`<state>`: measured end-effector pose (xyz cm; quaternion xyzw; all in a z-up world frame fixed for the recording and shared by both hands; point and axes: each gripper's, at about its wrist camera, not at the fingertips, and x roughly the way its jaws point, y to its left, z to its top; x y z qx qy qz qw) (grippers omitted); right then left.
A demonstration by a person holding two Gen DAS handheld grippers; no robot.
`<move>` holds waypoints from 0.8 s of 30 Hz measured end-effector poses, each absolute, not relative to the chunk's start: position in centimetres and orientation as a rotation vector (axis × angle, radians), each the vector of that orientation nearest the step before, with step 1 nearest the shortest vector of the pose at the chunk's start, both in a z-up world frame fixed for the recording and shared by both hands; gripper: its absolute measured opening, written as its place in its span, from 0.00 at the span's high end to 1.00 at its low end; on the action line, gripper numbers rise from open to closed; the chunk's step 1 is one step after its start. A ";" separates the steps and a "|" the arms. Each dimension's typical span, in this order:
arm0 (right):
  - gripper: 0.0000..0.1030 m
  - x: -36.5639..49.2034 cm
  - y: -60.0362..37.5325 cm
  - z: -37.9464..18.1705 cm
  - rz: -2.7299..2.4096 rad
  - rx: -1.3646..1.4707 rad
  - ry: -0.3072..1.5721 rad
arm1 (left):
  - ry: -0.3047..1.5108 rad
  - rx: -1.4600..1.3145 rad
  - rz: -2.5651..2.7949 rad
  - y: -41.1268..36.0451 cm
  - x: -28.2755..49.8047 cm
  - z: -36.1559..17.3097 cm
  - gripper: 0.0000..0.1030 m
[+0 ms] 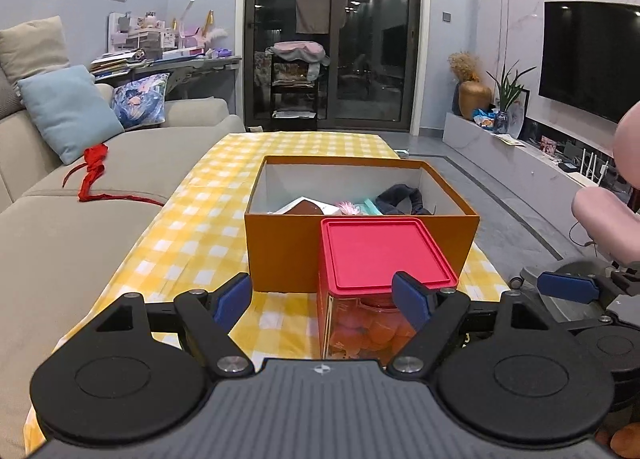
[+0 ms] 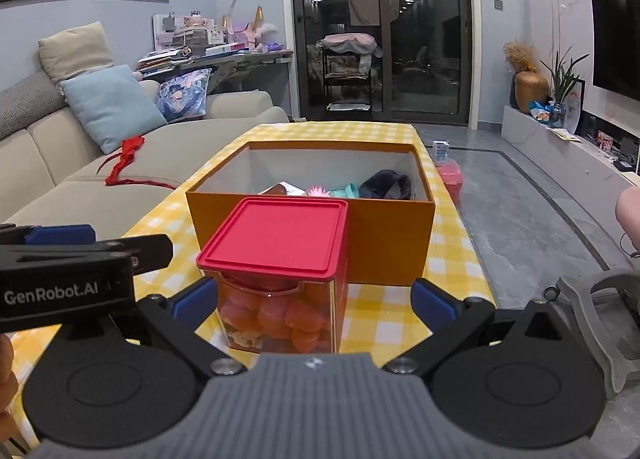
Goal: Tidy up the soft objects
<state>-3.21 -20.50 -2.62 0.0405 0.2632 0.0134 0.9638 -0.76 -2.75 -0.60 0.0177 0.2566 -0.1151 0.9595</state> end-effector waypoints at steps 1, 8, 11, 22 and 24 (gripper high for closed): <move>0.03 -3.2 -20.5 -2.6 0.025 0.079 0.536 | 0.521 0.038 -0.236 -2.8 -0.8 -0.6 0.09; 0.03 -3.2 -20.4 -2.4 0.023 0.077 0.530 | 0.533 0.018 -0.243 -2.5 -0.6 -0.6 0.09; 0.03 -3.1 -20.5 -2.4 0.023 0.080 0.532 | 0.536 0.012 -0.247 -2.4 -0.7 -0.5 0.09; 0.03 -2.7 -20.8 -2.6 0.031 0.089 0.545 | 0.539 0.018 -0.252 -2.5 -0.7 -0.3 0.10; 0.03 -2.7 -20.8 -2.7 0.031 0.090 0.545 | 0.541 0.016 -0.252 -2.5 -0.7 -0.3 0.09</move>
